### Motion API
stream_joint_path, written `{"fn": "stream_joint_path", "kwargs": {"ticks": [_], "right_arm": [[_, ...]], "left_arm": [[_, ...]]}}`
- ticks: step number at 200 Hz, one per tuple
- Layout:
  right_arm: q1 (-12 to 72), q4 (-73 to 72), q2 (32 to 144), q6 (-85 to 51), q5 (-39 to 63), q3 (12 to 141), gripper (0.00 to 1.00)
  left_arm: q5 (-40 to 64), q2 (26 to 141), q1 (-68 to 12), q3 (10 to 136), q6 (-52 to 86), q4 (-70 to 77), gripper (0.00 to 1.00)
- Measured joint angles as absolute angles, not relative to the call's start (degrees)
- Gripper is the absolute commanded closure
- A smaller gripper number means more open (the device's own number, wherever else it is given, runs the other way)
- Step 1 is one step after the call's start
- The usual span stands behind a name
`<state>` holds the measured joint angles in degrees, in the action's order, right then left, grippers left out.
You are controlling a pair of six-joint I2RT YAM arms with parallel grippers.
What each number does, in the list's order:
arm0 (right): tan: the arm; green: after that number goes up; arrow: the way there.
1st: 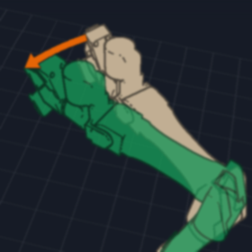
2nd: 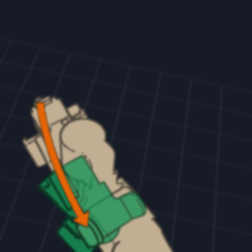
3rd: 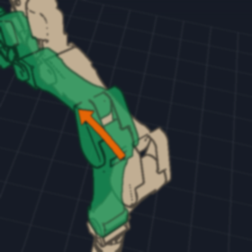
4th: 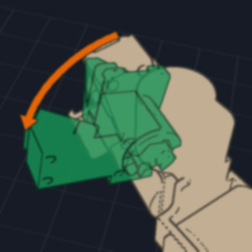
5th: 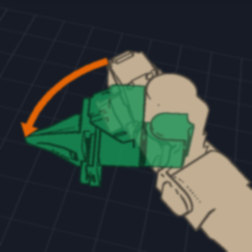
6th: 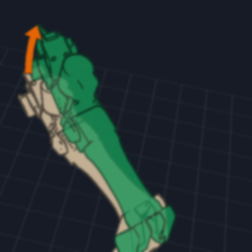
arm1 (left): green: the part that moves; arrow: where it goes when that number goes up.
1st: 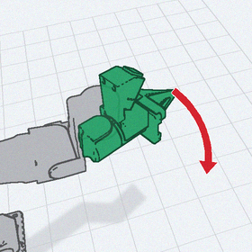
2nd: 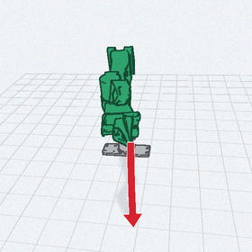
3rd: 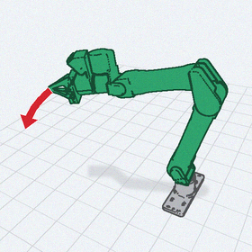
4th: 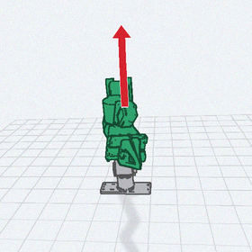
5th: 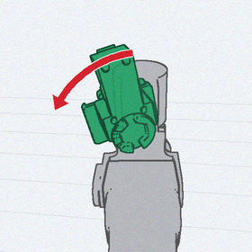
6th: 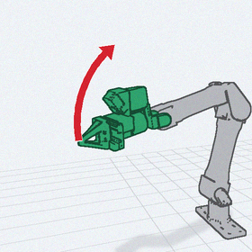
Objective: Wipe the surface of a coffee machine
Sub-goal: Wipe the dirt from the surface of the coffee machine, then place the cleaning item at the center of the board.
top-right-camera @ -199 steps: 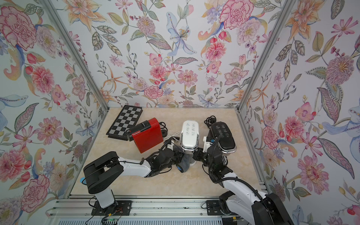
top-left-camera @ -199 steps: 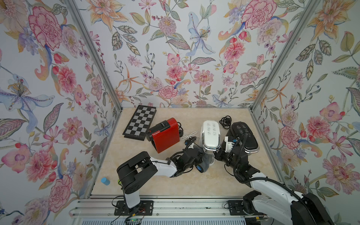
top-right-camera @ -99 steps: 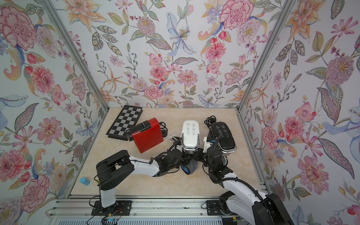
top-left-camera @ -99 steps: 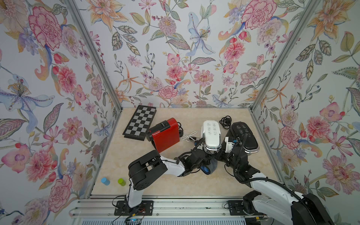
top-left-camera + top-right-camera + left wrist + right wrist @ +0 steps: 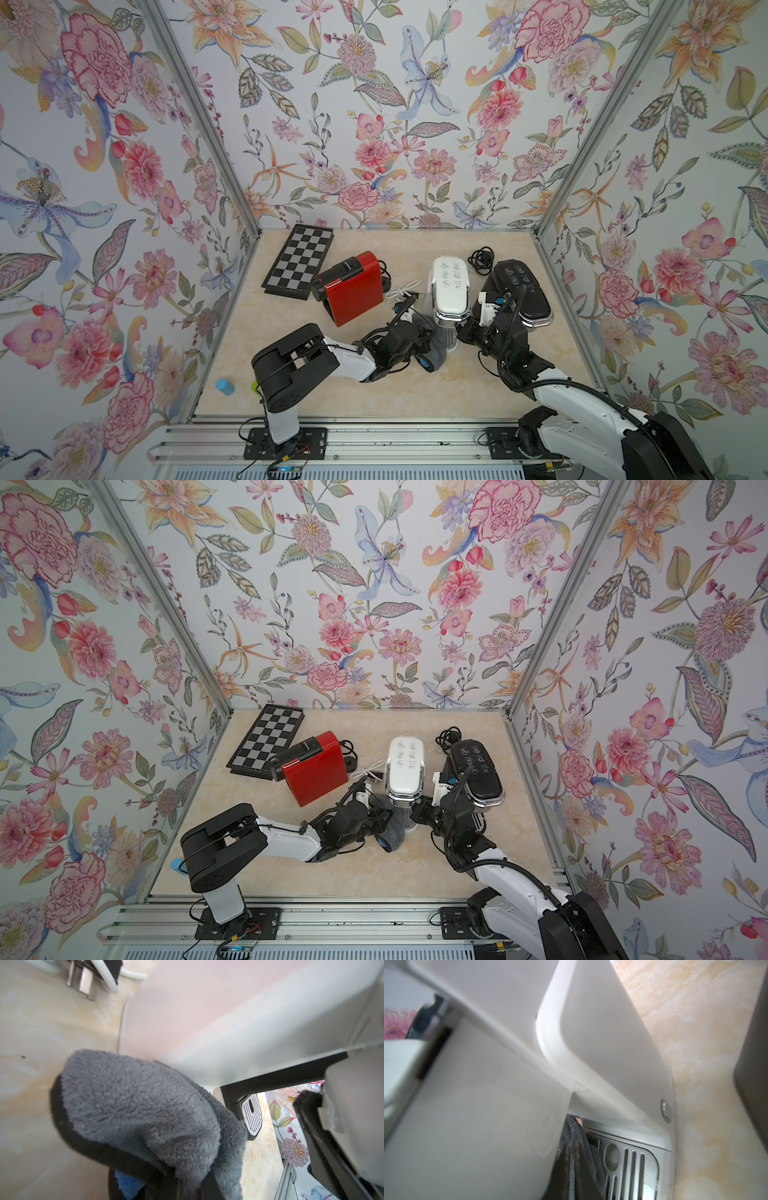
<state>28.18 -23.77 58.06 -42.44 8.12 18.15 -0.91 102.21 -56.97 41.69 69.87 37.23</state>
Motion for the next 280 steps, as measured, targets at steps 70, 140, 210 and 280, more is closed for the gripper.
{"fn": "stream_joint_path", "kwargs": {"ticks": [70,140,210,280], "right_arm": [[28.38,-22.72,57.23,-42.17,7.81,18.15,0.86],[28.53,-19.88,54.63,-40.38,6.68,18.13,0.77],[28.77,-17.43,52.77,-39.18,6.37,17.54,0.69],[28.86,-14.83,49.93,-37.89,5.96,17.52,0.68]], "left_arm": [[-8.25,88.9,-56.07,38.96,64.16,28.99,1.0],[-19.86,76.47,-54.24,38.52,57.36,18.57,1.0],[-20.99,78.5,-52.49,35.75,55.9,15.66,0.89],[-20.1,79.02,-52.23,35.14,55.24,14.96,0.98]]}}
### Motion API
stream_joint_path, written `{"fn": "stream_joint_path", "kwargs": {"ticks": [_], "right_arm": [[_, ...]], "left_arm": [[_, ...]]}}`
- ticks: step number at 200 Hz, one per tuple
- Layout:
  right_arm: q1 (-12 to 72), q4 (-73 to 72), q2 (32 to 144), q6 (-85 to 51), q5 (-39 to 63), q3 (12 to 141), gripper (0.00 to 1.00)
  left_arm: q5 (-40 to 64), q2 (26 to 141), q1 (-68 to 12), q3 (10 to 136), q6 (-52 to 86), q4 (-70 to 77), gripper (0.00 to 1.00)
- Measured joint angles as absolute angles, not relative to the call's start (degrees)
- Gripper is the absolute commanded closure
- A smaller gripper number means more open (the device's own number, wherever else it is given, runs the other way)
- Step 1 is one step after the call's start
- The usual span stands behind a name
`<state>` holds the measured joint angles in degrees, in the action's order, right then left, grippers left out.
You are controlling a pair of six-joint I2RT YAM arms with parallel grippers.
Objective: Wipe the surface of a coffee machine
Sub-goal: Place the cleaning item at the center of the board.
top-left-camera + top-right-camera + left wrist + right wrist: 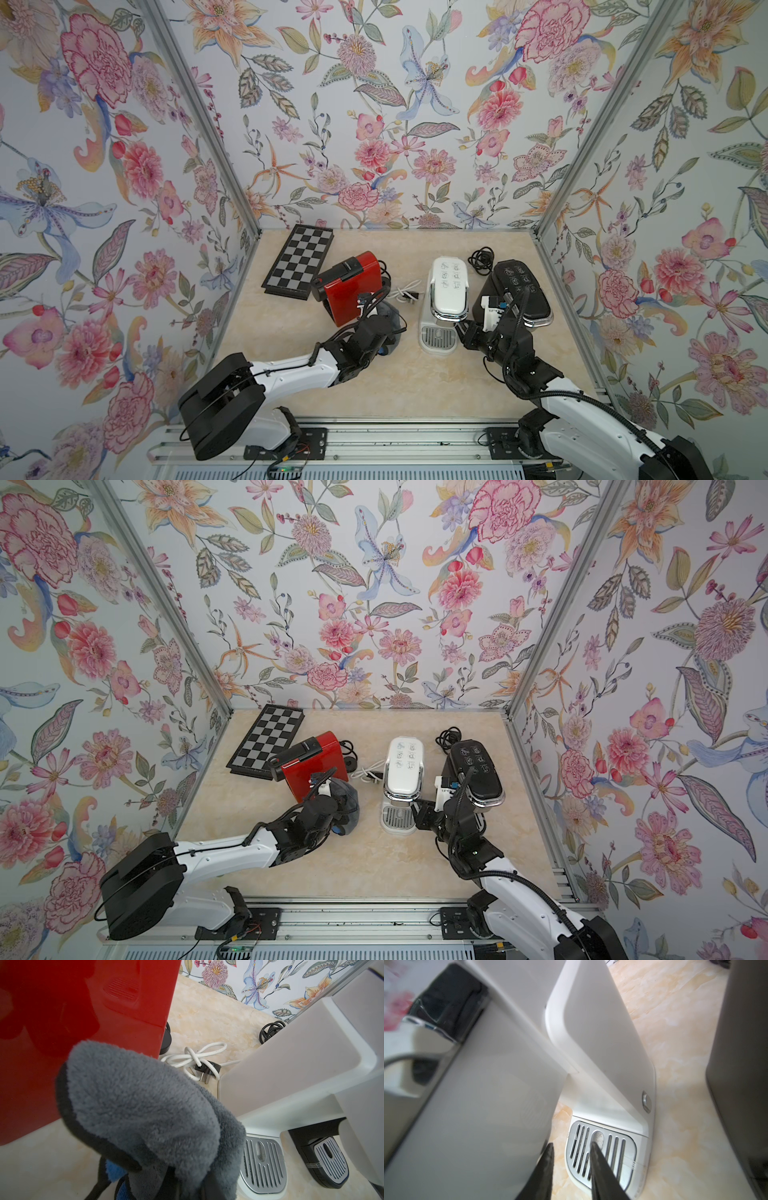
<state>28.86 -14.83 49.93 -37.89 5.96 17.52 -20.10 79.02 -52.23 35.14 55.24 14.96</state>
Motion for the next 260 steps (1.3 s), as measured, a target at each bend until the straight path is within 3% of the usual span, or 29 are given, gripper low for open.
{"fn": "stream_joint_path", "kwargs": {"ticks": [56,100,112,134,149,260], "right_arm": [[28.86,-9.91,44.71,-36.18,5.32,17.39,0.66],[28.86,-6.26,42.94,-35.09,5.52,17.17,0.65],[28.86,-5.45,42.78,-34.89,5.54,17.17,0.64],[28.8,-3.9,42.63,-34.46,5.56,17.17,0.63],[28.73,-2.83,42.57,-34.13,5.69,17.17,0.62],[27.99,5.96,38.2,-31.7,7.05,17.19,0.6]], "left_arm": [[-19.92,70.83,-52.12,30.5,54.83,12.34,0.97],[-19.31,70.94,-52.12,27.88,54.57,8.58,0.88],[-19.11,71.42,-52.12,27.88,54.35,8.14,0.8],[-18.22,72.53,-52.12,27.88,53.63,8.16,0.49],[-17.32,73.36,-52.12,27.88,52.36,8.51,0.4],[-14.57,69.3,-52.12,27.77,49.65,12.38,0.35]]}}
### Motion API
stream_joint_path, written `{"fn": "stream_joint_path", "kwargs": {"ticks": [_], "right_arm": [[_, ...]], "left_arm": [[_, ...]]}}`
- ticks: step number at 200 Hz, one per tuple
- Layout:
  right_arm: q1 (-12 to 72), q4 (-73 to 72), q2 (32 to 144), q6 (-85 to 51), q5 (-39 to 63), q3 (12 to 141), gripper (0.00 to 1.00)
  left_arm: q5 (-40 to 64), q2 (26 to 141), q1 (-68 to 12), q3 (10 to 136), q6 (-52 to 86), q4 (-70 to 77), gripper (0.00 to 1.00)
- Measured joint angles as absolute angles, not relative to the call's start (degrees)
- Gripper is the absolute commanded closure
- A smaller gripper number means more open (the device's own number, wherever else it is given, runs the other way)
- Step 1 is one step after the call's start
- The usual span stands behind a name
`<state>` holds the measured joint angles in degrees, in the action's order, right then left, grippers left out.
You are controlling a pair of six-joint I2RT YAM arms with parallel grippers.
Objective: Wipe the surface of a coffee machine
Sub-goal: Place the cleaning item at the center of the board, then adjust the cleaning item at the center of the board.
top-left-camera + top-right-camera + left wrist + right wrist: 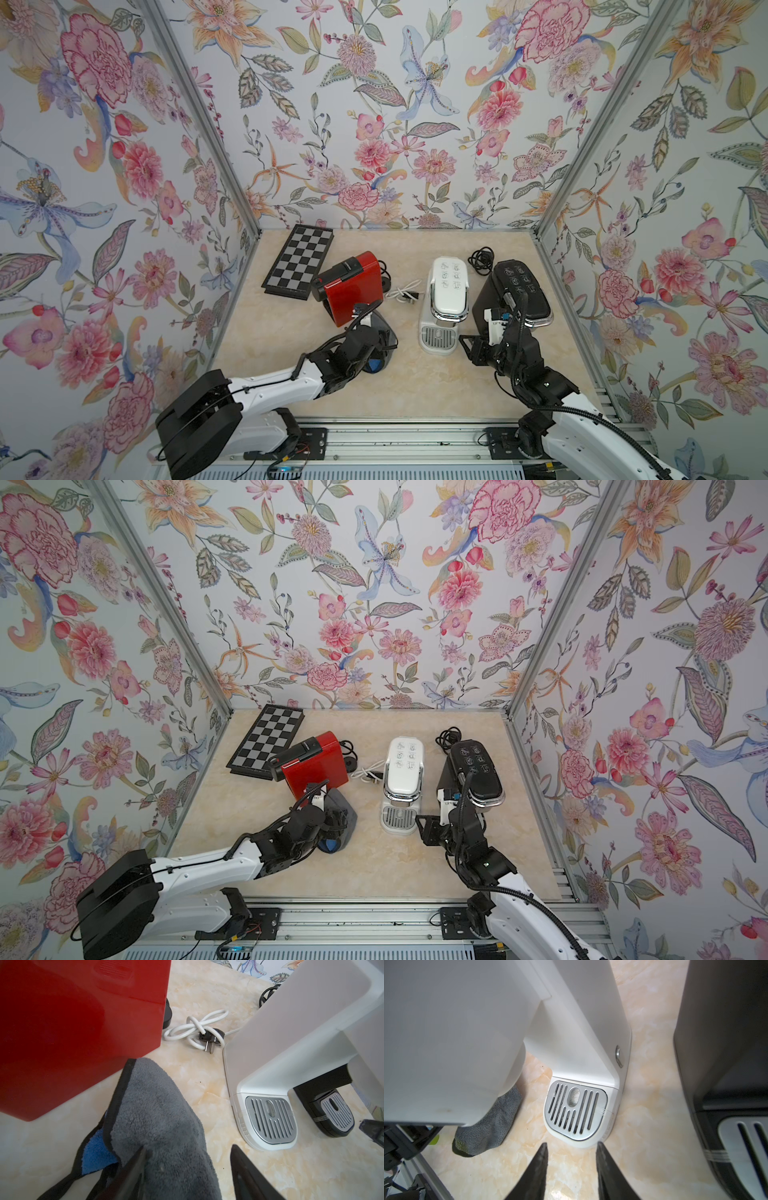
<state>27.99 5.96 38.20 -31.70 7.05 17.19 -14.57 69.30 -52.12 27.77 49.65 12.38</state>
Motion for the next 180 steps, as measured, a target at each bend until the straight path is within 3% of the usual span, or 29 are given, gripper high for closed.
{"fn": "stream_joint_path", "kwargs": {"ticks": [109,180], "right_arm": [[26.89,14.44,36.64,-27.09,6.9,24.67,0.56],[25.82,16.53,38.72,-25.69,7.53,25.19,0.55]], "left_arm": [[-20.29,44.51,-50.41,17.76,48.34,13.23,0.26],[-13.91,58.92,-48.27,32.73,45.63,-5.63,0.2]]}}
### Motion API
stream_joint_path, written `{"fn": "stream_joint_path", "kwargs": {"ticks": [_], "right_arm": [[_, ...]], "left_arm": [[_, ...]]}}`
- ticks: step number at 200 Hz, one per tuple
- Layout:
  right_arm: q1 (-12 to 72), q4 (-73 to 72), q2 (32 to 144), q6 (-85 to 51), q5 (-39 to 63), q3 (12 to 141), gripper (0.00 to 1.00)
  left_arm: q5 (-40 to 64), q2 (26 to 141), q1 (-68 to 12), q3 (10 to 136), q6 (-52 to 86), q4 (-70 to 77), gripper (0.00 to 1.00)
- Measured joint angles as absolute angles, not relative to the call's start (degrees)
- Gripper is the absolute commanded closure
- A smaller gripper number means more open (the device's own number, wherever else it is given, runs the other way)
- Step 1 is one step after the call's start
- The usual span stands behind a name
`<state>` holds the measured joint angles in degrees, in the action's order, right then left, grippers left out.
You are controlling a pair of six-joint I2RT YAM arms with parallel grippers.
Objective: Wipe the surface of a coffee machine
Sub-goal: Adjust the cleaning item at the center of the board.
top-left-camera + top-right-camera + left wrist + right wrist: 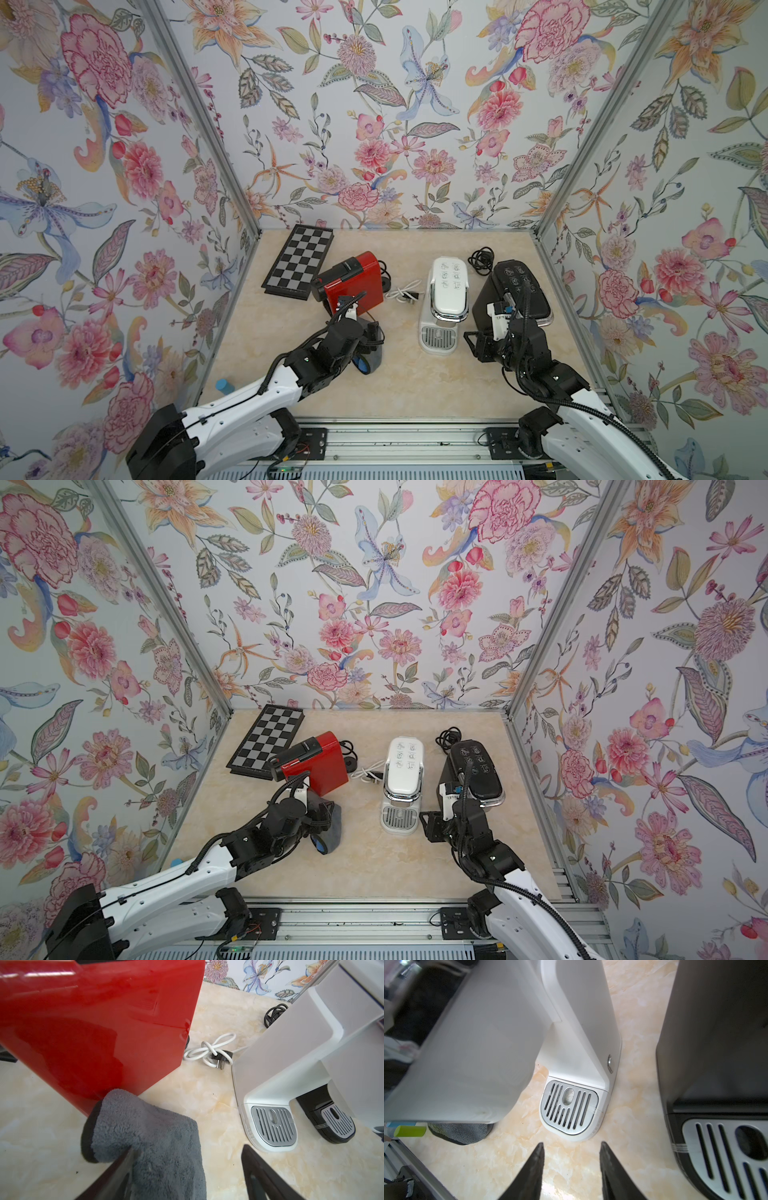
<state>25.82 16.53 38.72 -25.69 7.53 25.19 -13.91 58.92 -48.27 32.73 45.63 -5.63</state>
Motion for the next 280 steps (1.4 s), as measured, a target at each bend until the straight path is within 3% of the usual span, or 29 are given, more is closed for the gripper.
{"fn": "stream_joint_path", "kwargs": {"ticks": [58,131,197,244,280], "right_arm": [[25.87,16.97,38.81,-25.41,8.75,25.19,0.56],[26.94,16.97,40.71,-24.8,8.99,25.19,0.55],[30.13,16.91,40.51,-24.6,9.47,25.19,0.61],[48.21,6.63,43.51,-27.62,7.33,25.17,0.6],[65.8,-6.2,57.87,-28.58,2.74,25.39,0.56]], "left_arm": [[-7.64,63.05,-48.27,40.4,45.82,-21.26,0.25],[-7.77,73.43,-48.27,44.14,47.55,-34.79,0.16],[-6.2,62.08,-47.48,44.77,47.51,-32.47,0.16],[-2.76,59.7,-46.35,42.37,47.53,-24.4,0.16],[-0.91,59.72,-44.93,40.27,47.55,-20.86,0.16]]}}
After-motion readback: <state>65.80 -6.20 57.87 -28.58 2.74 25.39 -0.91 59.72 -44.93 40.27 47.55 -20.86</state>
